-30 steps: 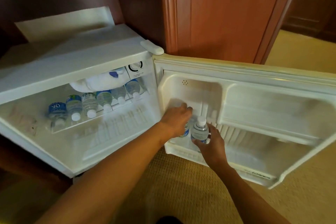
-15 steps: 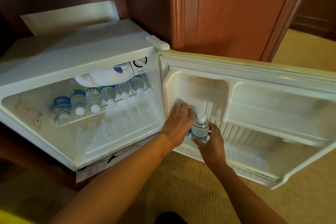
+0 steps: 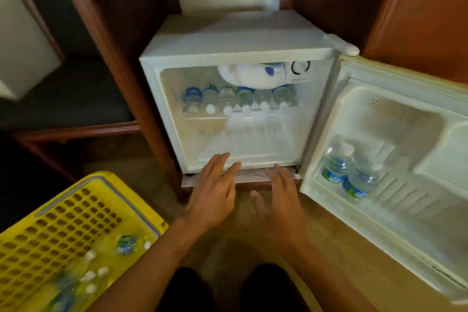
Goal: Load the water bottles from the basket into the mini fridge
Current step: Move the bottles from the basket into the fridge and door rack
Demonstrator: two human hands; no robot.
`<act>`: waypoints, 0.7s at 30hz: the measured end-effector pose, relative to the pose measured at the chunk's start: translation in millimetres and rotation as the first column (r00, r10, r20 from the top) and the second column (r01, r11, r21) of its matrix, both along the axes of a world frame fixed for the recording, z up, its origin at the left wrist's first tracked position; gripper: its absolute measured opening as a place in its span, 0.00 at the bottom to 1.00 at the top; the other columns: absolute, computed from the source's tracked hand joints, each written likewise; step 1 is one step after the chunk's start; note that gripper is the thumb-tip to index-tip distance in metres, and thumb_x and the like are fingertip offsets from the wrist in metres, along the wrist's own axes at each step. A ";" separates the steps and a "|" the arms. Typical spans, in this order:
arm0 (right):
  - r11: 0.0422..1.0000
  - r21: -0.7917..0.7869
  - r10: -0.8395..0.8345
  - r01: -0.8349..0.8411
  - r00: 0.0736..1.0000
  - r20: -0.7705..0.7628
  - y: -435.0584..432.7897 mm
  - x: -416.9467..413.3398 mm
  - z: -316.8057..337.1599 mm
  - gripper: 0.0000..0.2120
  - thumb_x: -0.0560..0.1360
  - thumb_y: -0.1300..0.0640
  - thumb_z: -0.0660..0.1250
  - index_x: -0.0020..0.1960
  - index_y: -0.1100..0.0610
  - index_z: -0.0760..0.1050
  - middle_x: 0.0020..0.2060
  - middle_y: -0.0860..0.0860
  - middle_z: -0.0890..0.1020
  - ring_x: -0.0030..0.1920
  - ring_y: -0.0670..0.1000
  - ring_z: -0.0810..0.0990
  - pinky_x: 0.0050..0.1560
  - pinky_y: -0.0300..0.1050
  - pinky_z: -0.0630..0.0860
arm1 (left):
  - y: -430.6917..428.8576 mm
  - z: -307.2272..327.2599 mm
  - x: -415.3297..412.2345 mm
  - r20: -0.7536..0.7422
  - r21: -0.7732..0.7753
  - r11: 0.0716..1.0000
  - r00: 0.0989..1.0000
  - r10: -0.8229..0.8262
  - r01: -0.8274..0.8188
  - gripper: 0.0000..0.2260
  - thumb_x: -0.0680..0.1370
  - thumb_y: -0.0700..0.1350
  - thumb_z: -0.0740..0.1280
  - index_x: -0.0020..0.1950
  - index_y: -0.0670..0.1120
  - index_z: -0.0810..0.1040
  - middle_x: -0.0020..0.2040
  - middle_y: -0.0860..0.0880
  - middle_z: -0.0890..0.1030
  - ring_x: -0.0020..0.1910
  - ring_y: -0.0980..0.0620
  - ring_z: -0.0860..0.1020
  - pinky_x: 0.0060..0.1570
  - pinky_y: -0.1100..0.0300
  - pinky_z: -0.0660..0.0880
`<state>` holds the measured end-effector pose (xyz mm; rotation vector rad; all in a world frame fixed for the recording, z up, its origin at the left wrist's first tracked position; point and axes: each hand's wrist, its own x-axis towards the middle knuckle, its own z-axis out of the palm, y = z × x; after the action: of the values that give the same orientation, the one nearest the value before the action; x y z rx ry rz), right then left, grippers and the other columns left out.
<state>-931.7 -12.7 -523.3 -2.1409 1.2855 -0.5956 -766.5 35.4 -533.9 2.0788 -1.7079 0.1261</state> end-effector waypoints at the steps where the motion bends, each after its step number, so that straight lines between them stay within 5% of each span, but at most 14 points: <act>1: 0.996 0.012 0.084 -0.083 0.996 -0.025 13.3 22.8 1.9 0.30 0.80 0.43 0.61 0.78 0.49 0.57 0.80 0.46 0.52 0.80 0.48 0.47 0.78 0.53 0.55 | 21.3 -3.6 20.4 -0.005 0.029 0.996 0.996 0.090 -0.090 0.22 0.79 0.45 0.66 0.73 0.48 0.72 0.77 0.45 0.65 0.77 0.43 0.60 0.73 0.46 0.61; 6: 0.873 -0.004 0.487 -0.487 0.873 -0.032 84.8 130.0 -7.7 0.21 0.81 0.47 0.62 0.72 0.51 0.69 0.71 0.49 0.69 0.72 0.47 0.63 0.68 0.37 0.60 | 129.4 -29.6 111.6 -0.075 0.181 0.908 0.915 0.397 -0.379 0.22 0.76 0.47 0.68 0.70 0.49 0.75 0.71 0.43 0.71 0.72 0.41 0.67 0.66 0.44 0.71; 8: 0.792 0.006 0.609 -0.610 0.790 -0.069 108.9 174.8 -25.4 0.18 0.80 0.49 0.63 0.68 0.53 0.72 0.65 0.50 0.74 0.66 0.50 0.70 0.64 0.43 0.68 | 171.3 -46.9 143.9 -0.092 0.296 0.839 0.861 0.500 -0.456 0.22 0.77 0.47 0.67 0.71 0.50 0.73 0.72 0.44 0.70 0.72 0.42 0.67 0.66 0.47 0.70; 11: 0.691 0.118 0.721 -0.713 0.668 -0.186 136.0 240.7 -60.8 0.19 0.80 0.50 0.62 0.69 0.55 0.71 0.64 0.52 0.73 0.67 0.53 0.70 0.65 0.49 0.69 | 228.1 -82.2 188.4 -0.157 0.460 0.719 0.749 0.644 -0.521 0.21 0.78 0.48 0.66 0.71 0.50 0.72 0.70 0.44 0.71 0.69 0.41 0.70 0.64 0.48 0.72; 17: 0.645 0.422 0.757 -0.637 0.460 -0.464 161.6 345.5 -151.2 0.22 0.81 0.53 0.60 0.74 0.56 0.65 0.70 0.57 0.71 0.69 0.59 0.71 0.65 0.52 0.70 | 304.7 -165.2 238.3 -0.160 0.774 0.429 0.511 0.844 -0.466 0.22 0.78 0.50 0.65 0.72 0.50 0.69 0.68 0.43 0.71 0.67 0.41 0.72 0.61 0.47 0.74; 21: 0.659 0.527 0.745 -0.537 0.367 -0.557 165.8 385.2 -208.2 0.32 0.80 0.58 0.62 0.80 0.57 0.52 0.76 0.60 0.62 0.74 0.62 0.64 0.68 0.55 0.71 | 326.4 -215.8 248.2 -0.142 0.903 0.294 0.430 0.892 -0.313 0.32 0.76 0.52 0.69 0.76 0.47 0.60 0.73 0.38 0.64 0.70 0.36 0.68 0.65 0.43 0.71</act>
<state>-546.5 153.2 -731.6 -2.4639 0.6092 0.8651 -518.3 361.8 -749.7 2.8176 -0.2606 -1.2141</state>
